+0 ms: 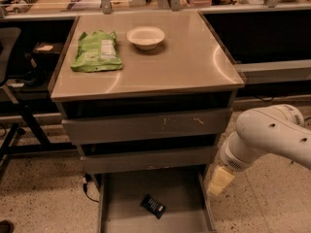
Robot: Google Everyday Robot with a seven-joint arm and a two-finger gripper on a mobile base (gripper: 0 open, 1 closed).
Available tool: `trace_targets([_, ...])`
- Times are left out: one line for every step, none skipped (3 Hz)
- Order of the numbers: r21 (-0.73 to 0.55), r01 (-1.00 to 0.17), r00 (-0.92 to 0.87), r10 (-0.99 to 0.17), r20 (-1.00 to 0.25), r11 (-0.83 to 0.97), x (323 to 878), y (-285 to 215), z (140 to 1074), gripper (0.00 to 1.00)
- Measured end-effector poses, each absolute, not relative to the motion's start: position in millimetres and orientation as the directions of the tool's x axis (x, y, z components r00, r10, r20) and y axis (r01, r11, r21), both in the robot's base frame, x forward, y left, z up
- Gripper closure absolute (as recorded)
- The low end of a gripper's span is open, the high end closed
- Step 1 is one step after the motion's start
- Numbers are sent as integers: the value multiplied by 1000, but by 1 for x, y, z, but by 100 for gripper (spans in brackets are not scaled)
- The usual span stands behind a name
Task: Pick rxbar blueberry from bottom drawer and place on counter
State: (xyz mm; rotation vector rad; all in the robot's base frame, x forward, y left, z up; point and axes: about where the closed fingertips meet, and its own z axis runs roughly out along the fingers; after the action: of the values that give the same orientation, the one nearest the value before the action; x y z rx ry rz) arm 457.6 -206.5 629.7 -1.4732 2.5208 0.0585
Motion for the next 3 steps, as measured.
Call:
trace_targets([-3,-874,-475,-855,-209,486,449,-178,578,0])
trace_targets([82,-874,-485,-847,-216,480,439,-152,527,0])
trace_targets([83,-874,-486,-847,-216,480,439,-152,526,0])
